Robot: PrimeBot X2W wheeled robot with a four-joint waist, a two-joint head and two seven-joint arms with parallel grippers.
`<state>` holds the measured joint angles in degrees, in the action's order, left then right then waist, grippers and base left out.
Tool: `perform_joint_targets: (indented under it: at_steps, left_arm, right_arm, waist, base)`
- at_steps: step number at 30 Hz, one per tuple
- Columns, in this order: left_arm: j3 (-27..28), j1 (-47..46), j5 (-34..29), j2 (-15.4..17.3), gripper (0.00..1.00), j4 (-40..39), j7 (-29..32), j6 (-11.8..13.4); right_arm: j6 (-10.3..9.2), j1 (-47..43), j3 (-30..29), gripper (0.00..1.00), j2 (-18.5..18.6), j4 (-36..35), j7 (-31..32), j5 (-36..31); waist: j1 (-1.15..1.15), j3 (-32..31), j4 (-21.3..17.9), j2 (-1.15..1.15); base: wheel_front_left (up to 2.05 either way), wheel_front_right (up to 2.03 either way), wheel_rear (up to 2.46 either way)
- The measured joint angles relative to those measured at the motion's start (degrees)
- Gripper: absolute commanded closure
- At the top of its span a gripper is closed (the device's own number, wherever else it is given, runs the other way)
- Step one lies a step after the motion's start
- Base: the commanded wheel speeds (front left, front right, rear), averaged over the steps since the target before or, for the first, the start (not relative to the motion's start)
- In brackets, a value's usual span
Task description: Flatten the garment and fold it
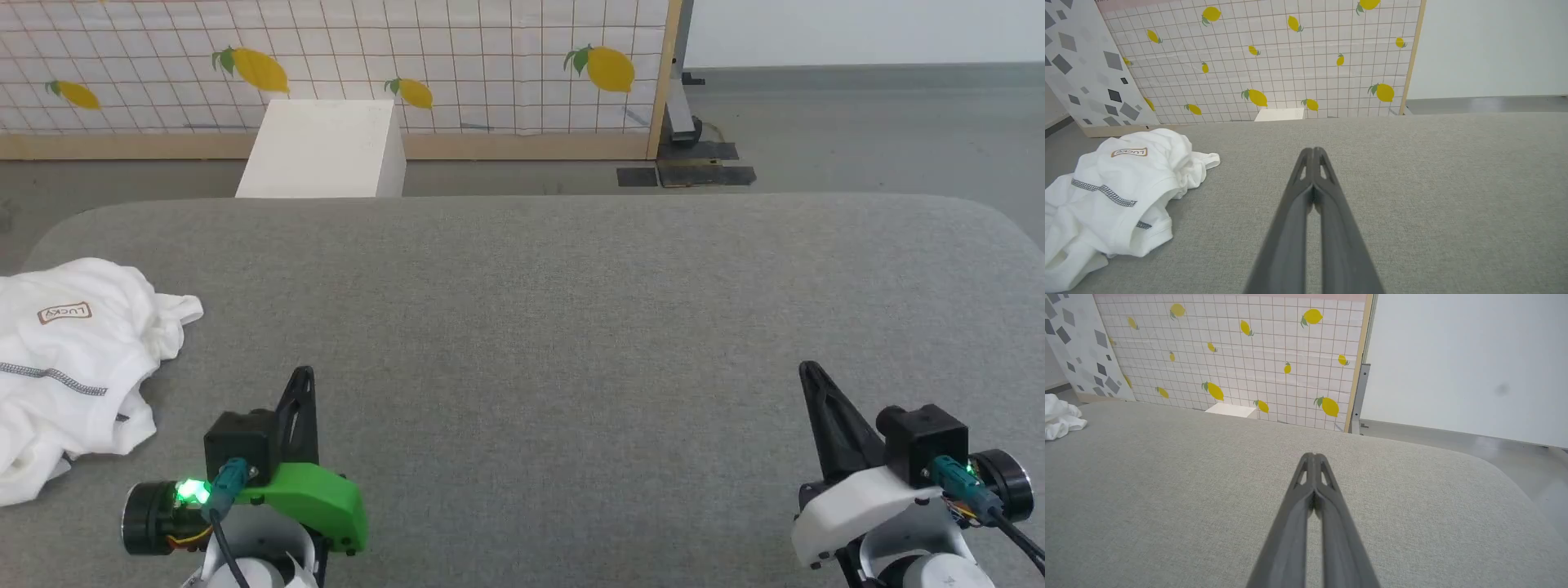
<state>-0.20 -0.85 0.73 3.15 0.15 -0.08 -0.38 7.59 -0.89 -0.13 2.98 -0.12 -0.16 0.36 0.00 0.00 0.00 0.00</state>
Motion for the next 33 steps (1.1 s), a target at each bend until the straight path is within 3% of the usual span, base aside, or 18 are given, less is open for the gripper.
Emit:
perform_joint_targets:
  at_steps: [18,19,33]
  left_arm:
    - [0.0,0.0,0.0,0.0,1.0,0.0,0.0,0.0]
    - [0.0,0.0,0.0,0.0,0.0,0.0,0.0,0.0]
    - [-0.8,-0.1,0.7,0.0,0.0,1.0,-0.6,0.5]
  right_arm:
    - [0.0,0.0,0.0,1.0,0.0,0.0,0.0,0.0]
    - [0.01,0.0,0.0,0.0,0.0,0.0,0.0,0.0]
    - [0.01,0.0,-0.3,0.0,0.0,0.2,-0.4,0.2]
  waist:
    - [0.0,0.0,0.0,0.0]
    - [0.0,0.0,0.0,0.0]
    - [0.0,0.0,0.8,0.0]
  base:
    - [0.0,0.0,0.0]
    - [0.0,0.0,0.0]
    - [0.0,0.0,0.0]
